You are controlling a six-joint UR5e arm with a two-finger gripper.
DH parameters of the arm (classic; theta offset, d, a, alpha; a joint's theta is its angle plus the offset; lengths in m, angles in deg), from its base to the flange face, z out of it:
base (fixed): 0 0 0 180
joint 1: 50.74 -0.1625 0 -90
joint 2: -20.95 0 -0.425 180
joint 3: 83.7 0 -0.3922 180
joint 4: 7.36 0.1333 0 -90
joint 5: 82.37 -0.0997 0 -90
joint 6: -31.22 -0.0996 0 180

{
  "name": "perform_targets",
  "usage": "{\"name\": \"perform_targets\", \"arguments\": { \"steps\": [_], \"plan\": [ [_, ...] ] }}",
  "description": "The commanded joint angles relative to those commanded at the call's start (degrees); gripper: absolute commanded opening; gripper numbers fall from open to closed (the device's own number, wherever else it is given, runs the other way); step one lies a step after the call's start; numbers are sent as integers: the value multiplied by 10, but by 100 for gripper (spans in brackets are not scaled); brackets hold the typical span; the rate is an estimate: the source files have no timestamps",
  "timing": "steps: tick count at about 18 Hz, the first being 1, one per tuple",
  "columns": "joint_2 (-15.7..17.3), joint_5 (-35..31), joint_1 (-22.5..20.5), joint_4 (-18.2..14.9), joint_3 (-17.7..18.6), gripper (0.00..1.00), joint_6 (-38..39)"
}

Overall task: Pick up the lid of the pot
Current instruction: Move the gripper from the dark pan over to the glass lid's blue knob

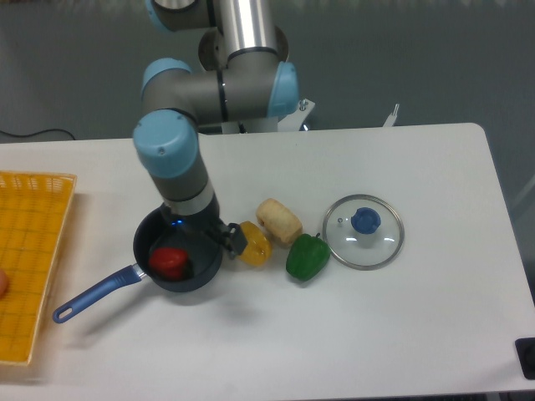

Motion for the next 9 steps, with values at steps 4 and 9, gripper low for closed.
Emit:
{"name": "perform_targets", "arguments": {
  "steps": [4, 9],
  "plan": [
    [0, 3, -20, 9, 0, 100, -35],
    [3, -5, -63, 10, 4, 100, -49]
  ]
}}
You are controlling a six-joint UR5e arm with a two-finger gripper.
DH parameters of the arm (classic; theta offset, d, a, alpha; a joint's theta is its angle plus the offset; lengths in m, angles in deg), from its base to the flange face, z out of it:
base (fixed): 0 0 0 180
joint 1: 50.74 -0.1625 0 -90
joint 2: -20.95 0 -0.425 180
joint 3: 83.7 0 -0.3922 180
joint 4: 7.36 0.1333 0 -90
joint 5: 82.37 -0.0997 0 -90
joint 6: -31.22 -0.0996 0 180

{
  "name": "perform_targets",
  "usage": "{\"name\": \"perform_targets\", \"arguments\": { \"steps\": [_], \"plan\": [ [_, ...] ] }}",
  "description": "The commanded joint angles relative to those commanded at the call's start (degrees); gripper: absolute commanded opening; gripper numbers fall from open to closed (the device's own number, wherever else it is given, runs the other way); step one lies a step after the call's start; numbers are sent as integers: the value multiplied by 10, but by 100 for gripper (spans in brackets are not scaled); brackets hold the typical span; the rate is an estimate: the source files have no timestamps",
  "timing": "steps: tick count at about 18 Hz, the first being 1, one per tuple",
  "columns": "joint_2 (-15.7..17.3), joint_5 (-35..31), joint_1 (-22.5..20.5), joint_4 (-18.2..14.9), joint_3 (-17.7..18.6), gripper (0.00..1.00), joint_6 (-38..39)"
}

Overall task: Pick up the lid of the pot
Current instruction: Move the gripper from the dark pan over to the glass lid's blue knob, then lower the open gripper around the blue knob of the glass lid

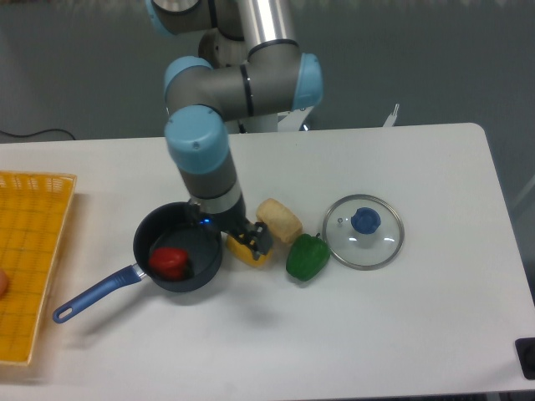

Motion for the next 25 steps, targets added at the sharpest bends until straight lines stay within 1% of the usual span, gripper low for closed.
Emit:
{"name": "perform_targets", "arguments": {
  "steps": [2, 5, 9, 12, 13, 14, 16, 18, 20, 25],
  "plan": [
    [3, -5, -30, -1, 1, 100, -17],
    [7, -4, -66, -5, 12, 100, -117],
    [11, -5, -94, -7, 28, 100, -223],
    [11, -7, -120, -6, 40, 100, -335],
    [11, -9, -123, -6, 40, 100, -357],
    [10, -10, -126, -6, 42, 100, -367],
    [10, -37, -129, -7, 44, 100, -387],
    [9, -55, -136, -8, 49, 100, -449],
    [10, -44, -157, -9, 59, 100, -476],
    [10, -28, -184, -2, 71, 100, -504]
  ]
}}
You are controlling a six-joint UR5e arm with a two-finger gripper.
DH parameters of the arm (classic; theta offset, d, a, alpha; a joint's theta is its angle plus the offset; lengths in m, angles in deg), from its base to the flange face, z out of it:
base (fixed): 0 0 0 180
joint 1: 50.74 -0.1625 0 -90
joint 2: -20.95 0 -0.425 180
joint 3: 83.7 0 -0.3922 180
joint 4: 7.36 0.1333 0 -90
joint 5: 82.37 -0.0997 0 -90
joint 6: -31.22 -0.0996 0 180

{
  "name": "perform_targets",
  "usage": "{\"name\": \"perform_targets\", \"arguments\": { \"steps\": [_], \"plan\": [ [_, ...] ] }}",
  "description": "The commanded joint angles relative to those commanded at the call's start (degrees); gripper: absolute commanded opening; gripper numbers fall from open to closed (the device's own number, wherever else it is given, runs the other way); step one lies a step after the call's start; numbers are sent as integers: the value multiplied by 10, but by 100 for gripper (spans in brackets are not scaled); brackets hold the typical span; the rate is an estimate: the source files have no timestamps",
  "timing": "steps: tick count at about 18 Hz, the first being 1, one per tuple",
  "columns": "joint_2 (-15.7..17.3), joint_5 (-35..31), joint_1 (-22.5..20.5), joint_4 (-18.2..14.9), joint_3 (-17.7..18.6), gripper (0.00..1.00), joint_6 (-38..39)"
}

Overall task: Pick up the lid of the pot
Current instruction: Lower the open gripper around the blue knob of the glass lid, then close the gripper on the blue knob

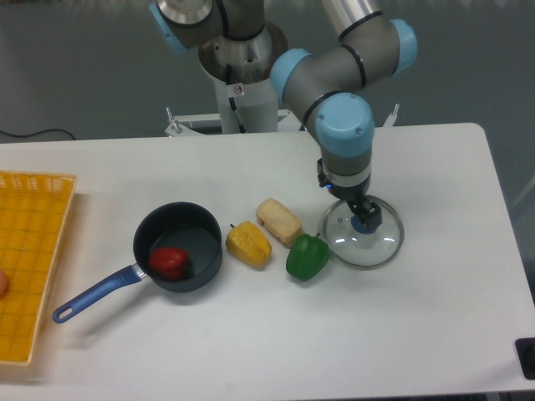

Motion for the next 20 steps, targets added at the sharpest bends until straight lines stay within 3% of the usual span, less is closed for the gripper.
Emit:
{"name": "perform_targets", "arguments": {
  "steps": [9, 12, 20],
  "plan": [
    [-12, 16, -34, 3, 1, 100, 14],
    [-30, 40, -39, 39, 3, 100, 14],
    [-41, 41, -45, 48, 4, 100, 22]
  ]
}}
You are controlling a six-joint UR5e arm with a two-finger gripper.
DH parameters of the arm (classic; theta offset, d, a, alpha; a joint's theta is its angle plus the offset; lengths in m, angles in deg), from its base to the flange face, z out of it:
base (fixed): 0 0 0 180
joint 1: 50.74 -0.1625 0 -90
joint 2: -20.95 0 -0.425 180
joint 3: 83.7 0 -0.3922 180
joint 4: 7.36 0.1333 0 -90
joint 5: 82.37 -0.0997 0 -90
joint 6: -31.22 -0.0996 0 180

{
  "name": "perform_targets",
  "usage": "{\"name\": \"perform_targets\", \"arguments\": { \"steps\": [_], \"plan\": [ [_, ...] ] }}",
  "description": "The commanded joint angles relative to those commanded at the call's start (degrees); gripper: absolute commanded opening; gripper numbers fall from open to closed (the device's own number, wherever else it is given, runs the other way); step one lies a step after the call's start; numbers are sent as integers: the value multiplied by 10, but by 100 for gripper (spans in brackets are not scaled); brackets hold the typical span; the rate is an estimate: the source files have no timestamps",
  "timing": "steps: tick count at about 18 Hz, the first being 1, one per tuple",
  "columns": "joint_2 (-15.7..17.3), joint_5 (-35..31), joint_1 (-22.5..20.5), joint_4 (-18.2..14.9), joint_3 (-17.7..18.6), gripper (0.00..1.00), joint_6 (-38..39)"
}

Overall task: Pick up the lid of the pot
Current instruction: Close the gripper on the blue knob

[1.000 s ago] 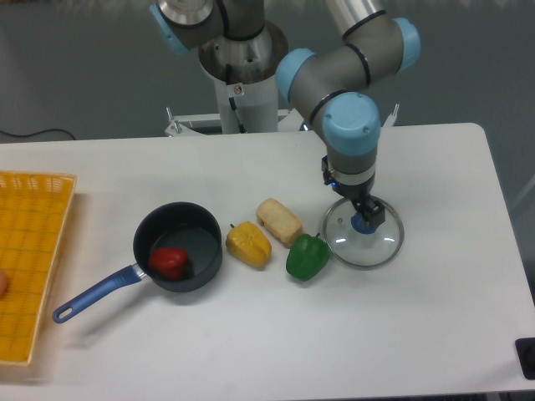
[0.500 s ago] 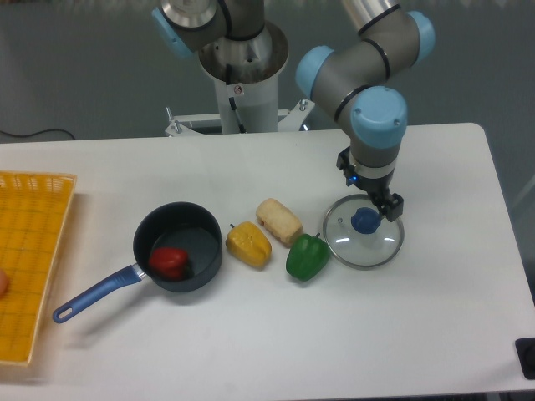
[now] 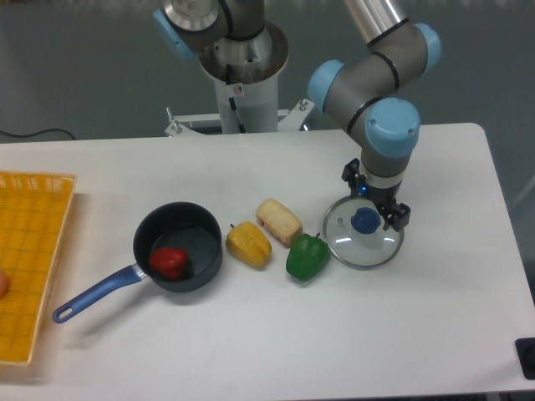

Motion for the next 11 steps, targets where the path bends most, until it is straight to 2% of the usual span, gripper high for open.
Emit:
{"name": "perform_targets", "arguments": {
  "steps": [2, 7, 11],
  "plan": [
    [-3, 0, -3, 2, -3, 100, 0],
    [-18, 1, -2, 32, 1, 100, 2],
    [-24, 0, -3, 37, 1, 100, 3]
  ]
}}
